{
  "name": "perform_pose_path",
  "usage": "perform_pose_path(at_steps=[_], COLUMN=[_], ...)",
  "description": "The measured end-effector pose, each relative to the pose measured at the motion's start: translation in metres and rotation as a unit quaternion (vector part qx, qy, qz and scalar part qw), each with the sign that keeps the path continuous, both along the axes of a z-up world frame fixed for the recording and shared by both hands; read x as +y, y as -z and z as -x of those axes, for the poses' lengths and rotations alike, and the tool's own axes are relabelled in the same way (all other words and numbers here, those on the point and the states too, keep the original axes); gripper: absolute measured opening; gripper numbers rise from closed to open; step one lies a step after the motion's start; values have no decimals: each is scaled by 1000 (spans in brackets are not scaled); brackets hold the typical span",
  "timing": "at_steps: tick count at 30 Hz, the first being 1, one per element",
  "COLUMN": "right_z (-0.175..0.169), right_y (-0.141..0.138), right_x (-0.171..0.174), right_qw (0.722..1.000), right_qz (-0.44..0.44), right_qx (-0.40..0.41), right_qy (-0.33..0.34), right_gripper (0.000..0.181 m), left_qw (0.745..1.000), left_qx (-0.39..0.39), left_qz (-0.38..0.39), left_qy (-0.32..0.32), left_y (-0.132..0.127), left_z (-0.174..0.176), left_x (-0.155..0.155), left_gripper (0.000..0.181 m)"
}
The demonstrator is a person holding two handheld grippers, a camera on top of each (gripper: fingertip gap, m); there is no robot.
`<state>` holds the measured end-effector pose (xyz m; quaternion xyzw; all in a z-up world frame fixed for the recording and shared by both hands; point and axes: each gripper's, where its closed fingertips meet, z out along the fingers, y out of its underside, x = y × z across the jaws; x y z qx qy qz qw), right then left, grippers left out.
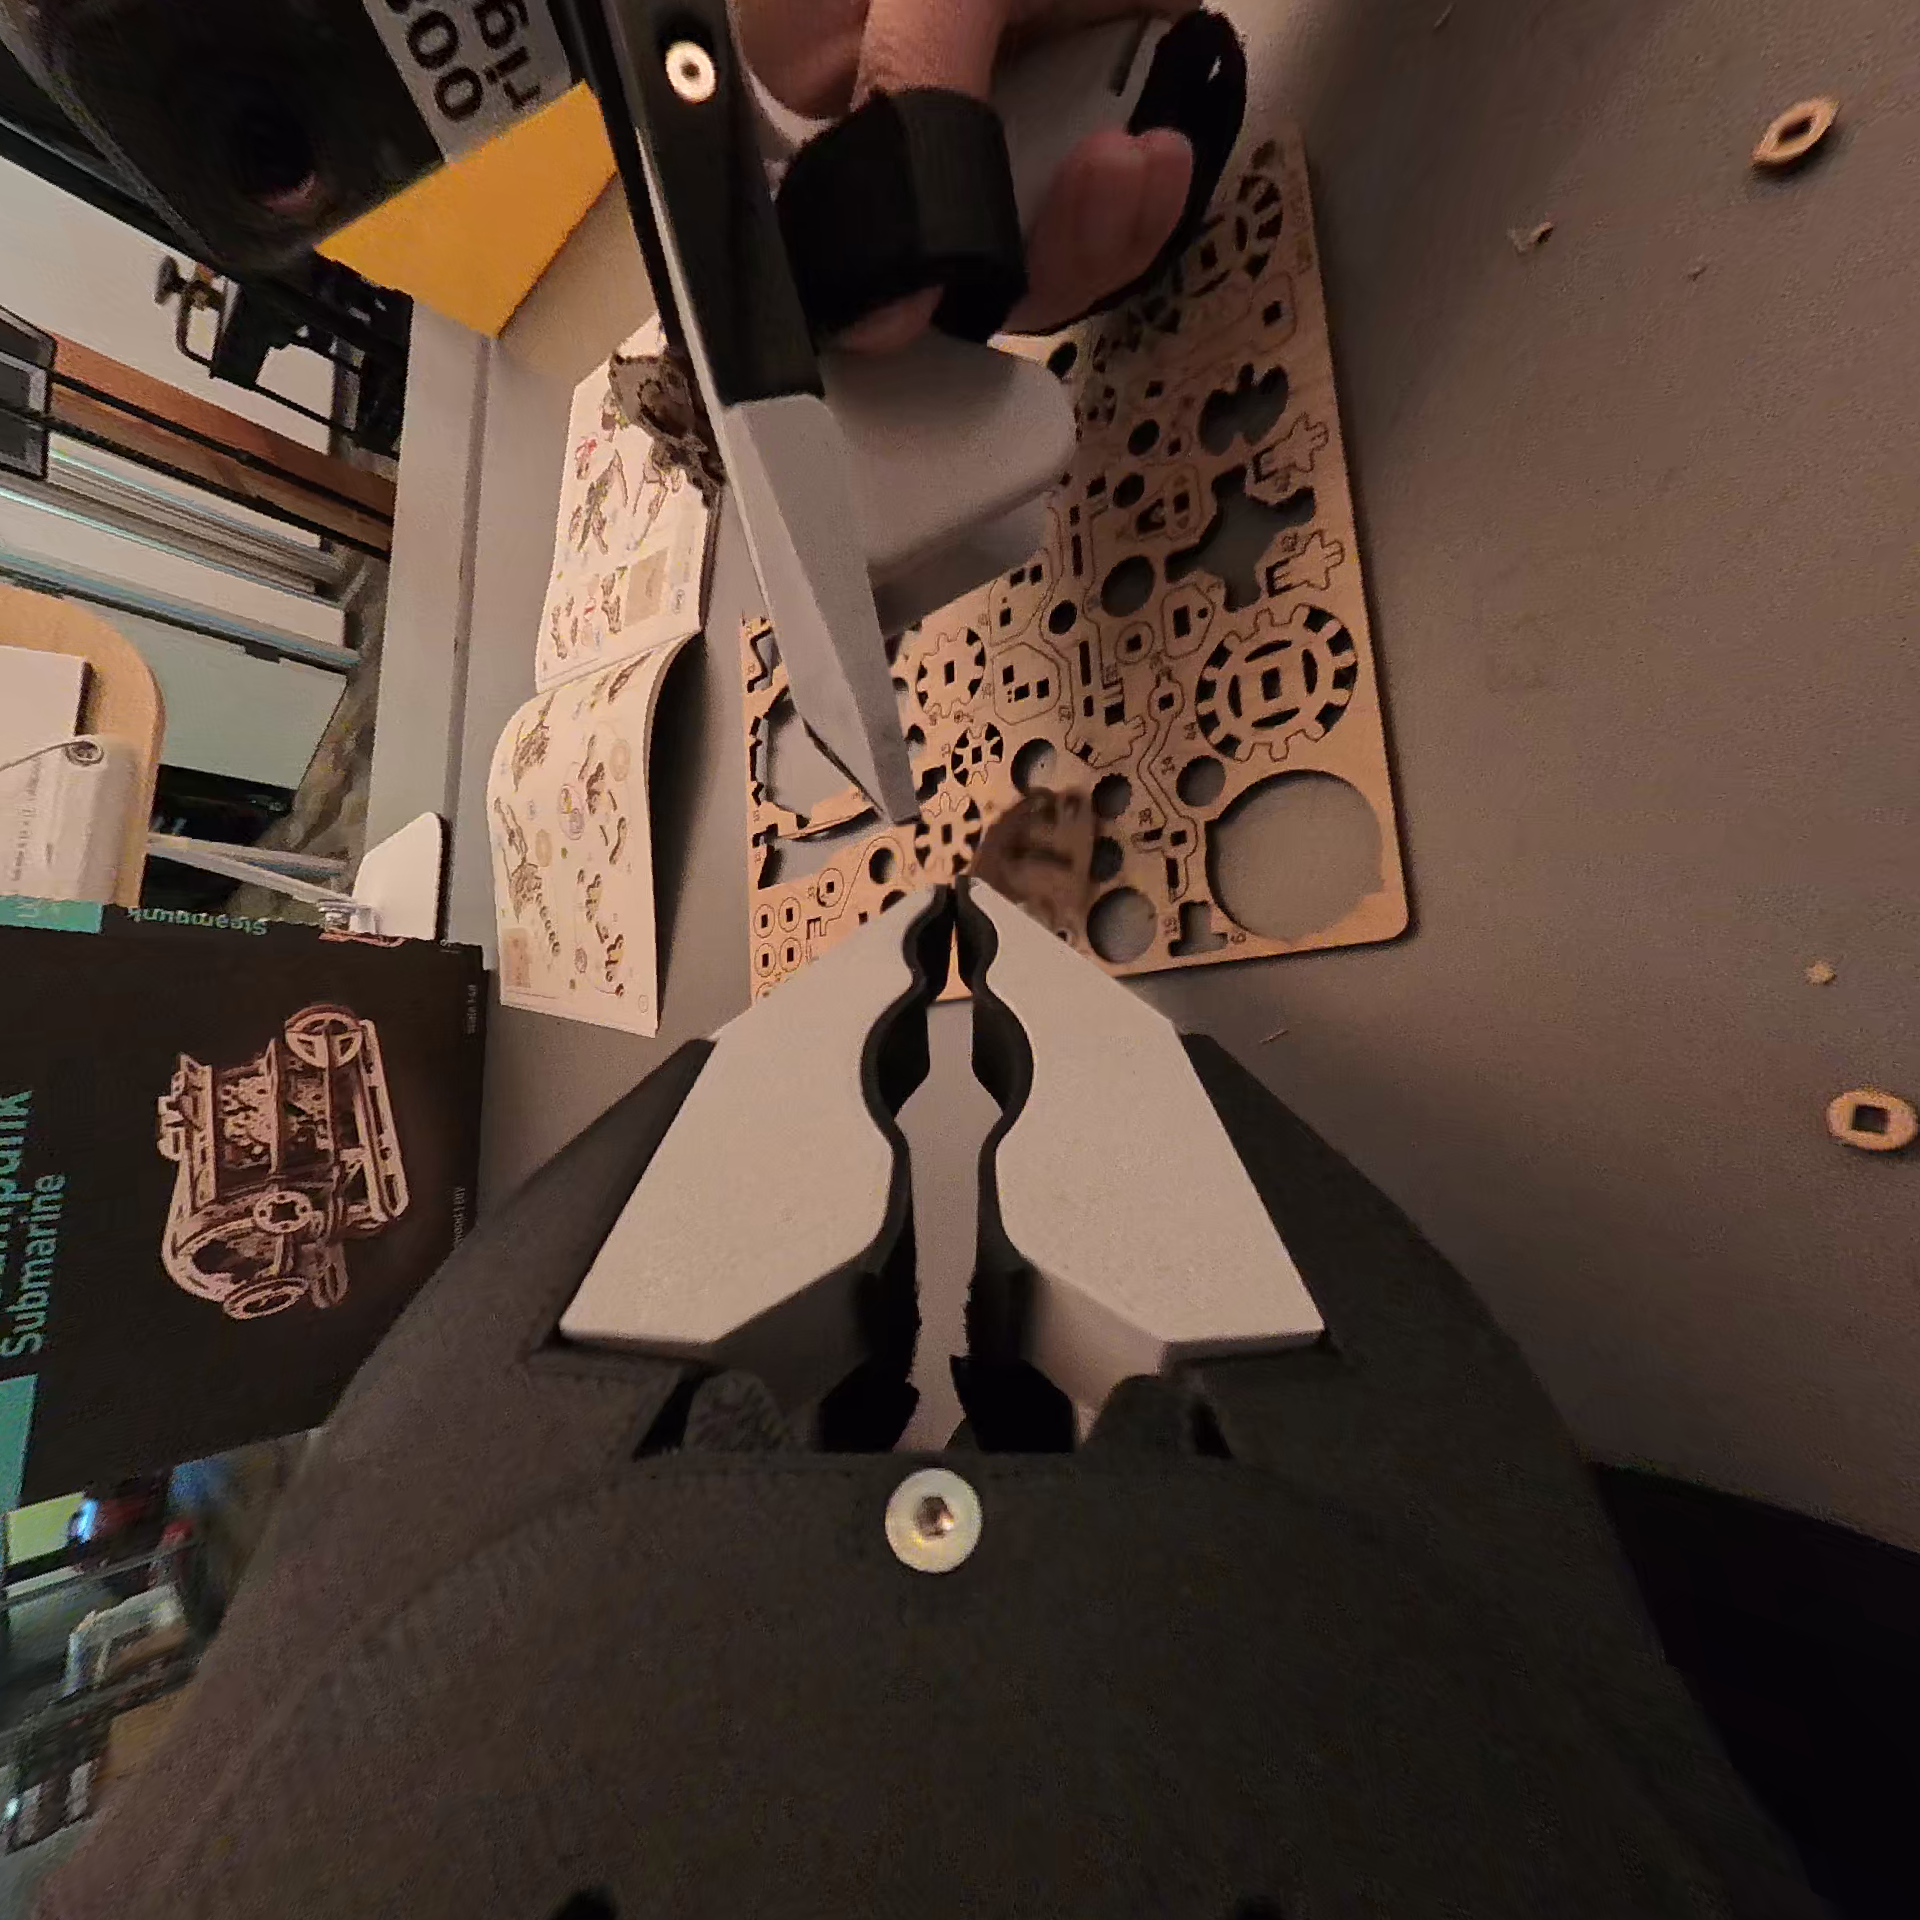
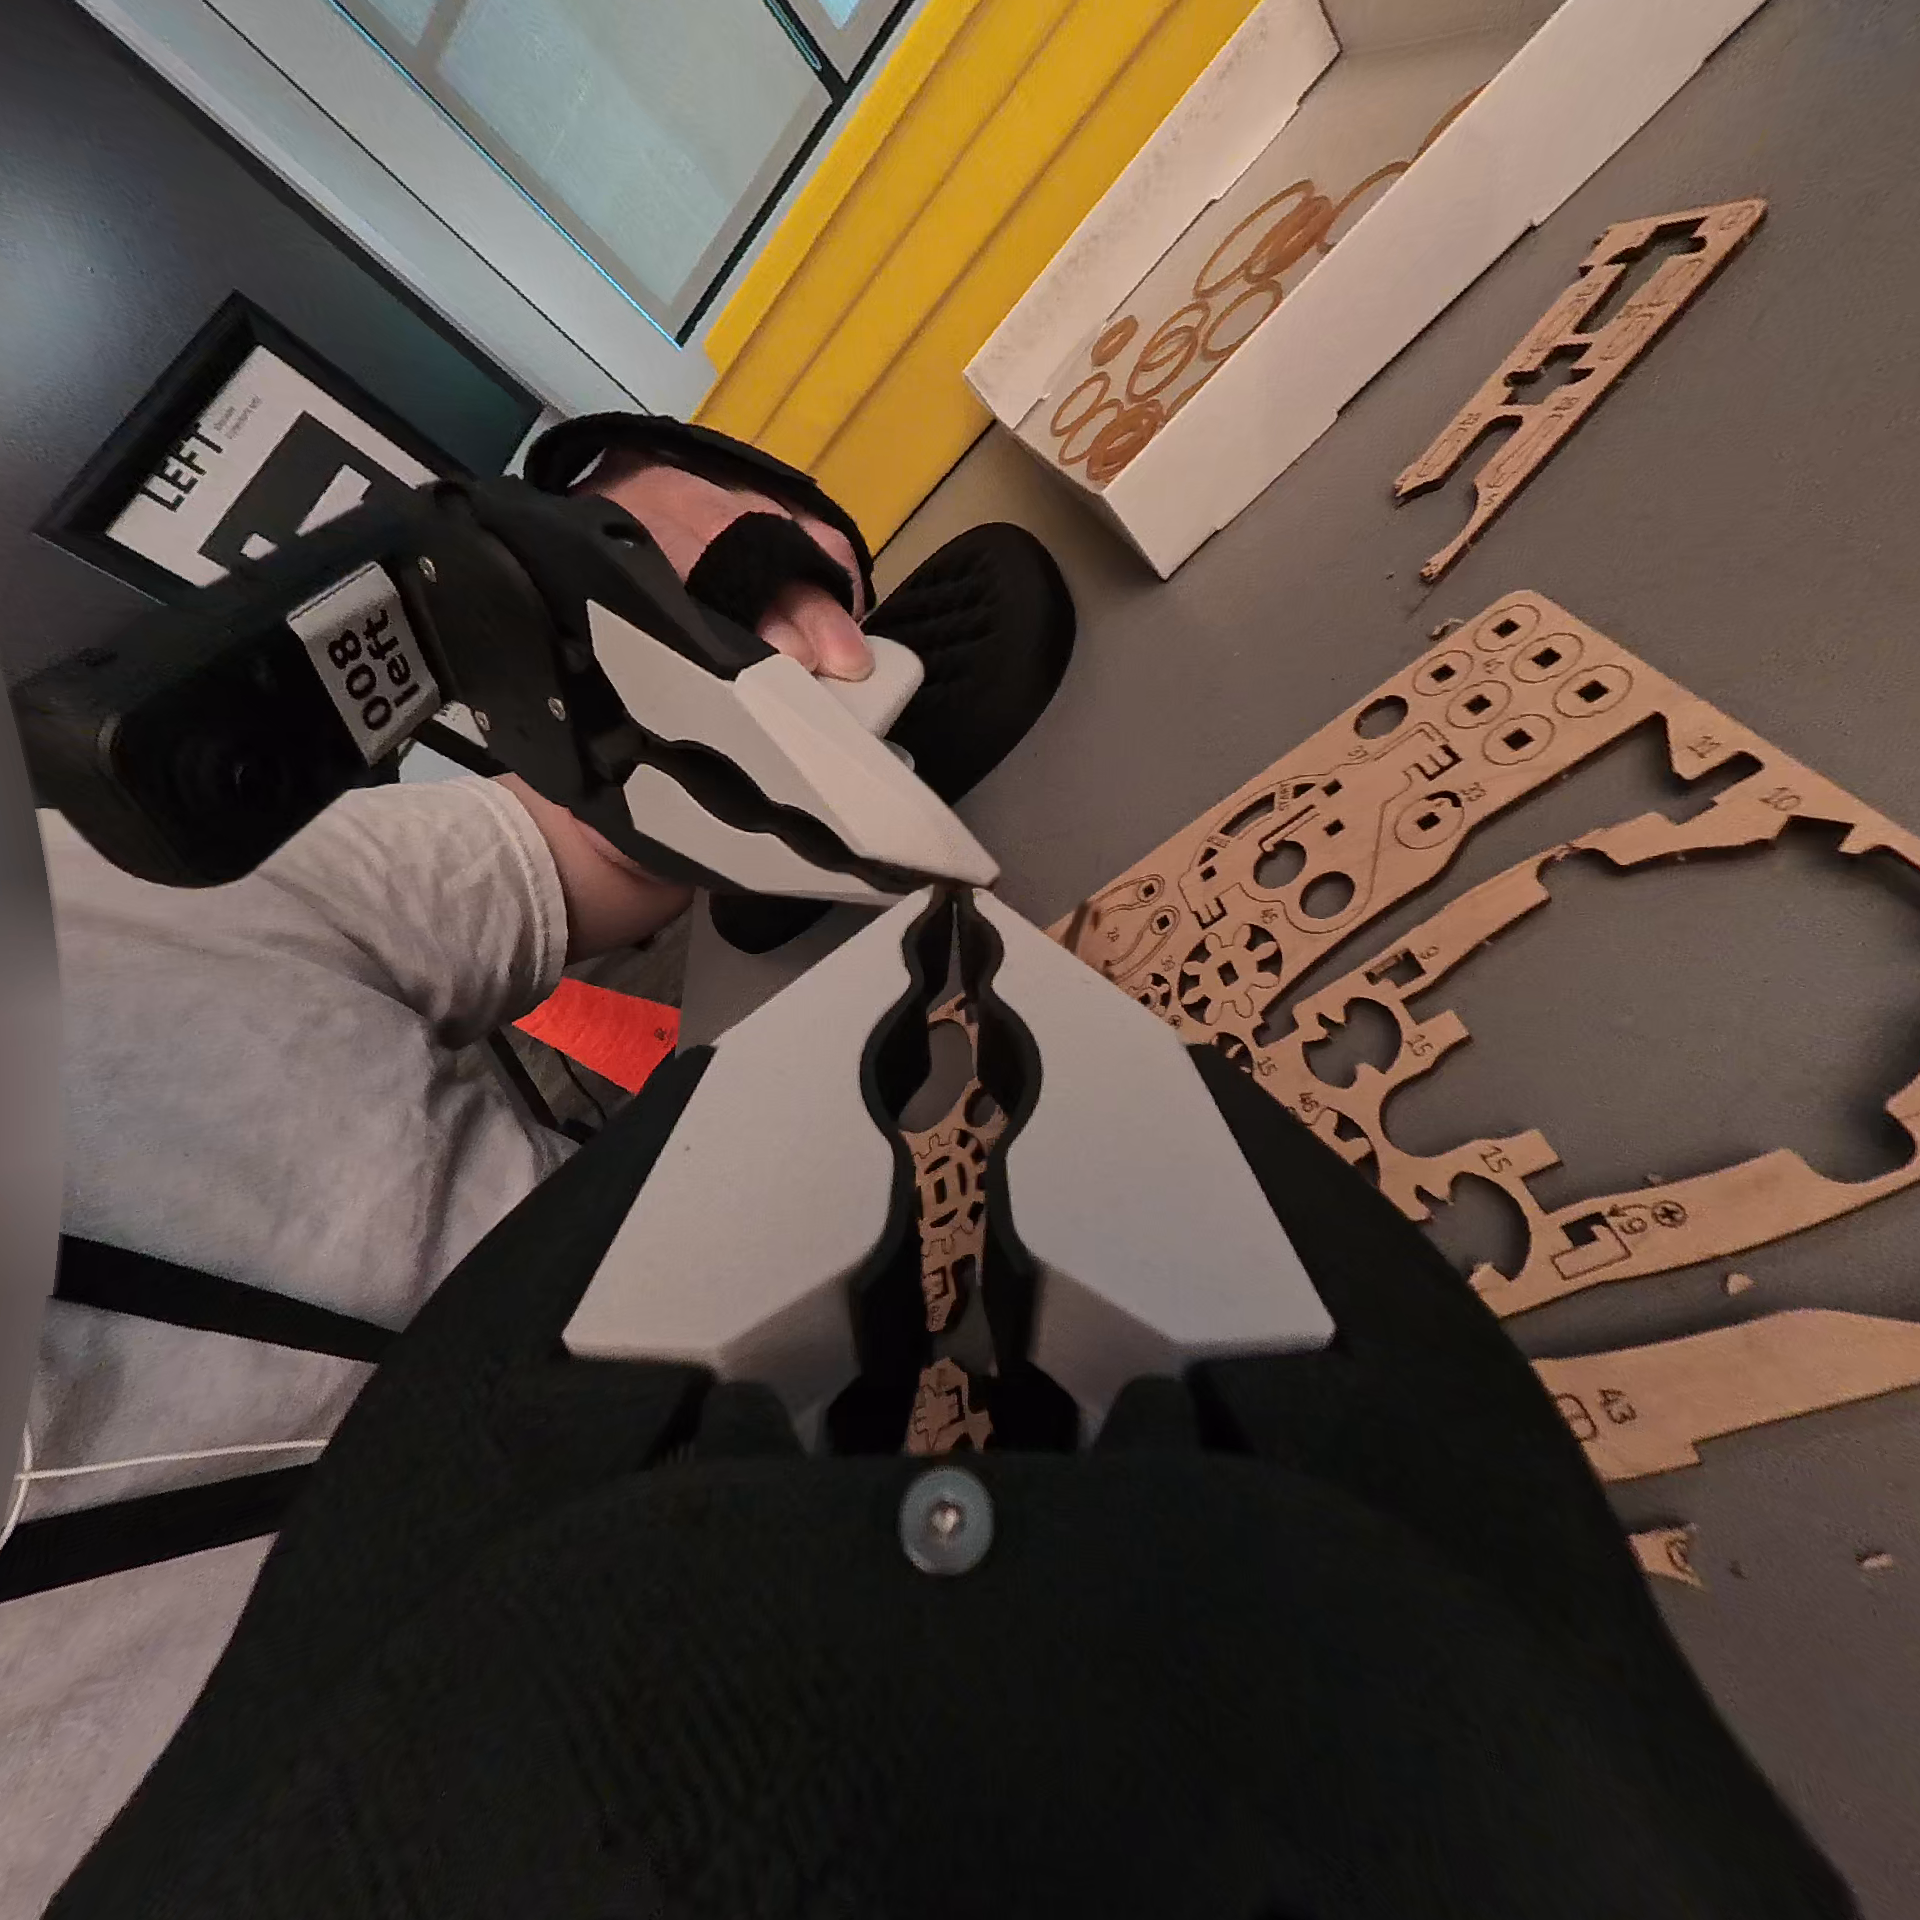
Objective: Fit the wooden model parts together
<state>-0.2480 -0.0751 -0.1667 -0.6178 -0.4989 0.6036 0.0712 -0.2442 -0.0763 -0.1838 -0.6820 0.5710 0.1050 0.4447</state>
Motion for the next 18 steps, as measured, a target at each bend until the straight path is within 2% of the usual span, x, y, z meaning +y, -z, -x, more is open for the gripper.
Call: perform_pose_path(at_steps=[5, 10, 18], right_z=[-2, -4, -3], right_y=[7, 12, 29], right_x=[3, 15, 27], right_qw=[1000, 993, 964], right_qz=[-21, -118, -266], right_qx=[-18, -23, -26], right_qy=[0, 9, 4], right_gripper=[0, 10, 22], left_qw=[1000, 998, 971], left_qx=[-11, -17, -172], left_qz=[16, 49, 147], left_qy=[-7, -32, -73], left_y=[3, 11, 3], left_z=[5, 15, 19], left_x=[1, 3, 7], left_gripper=[0, 0, 12])
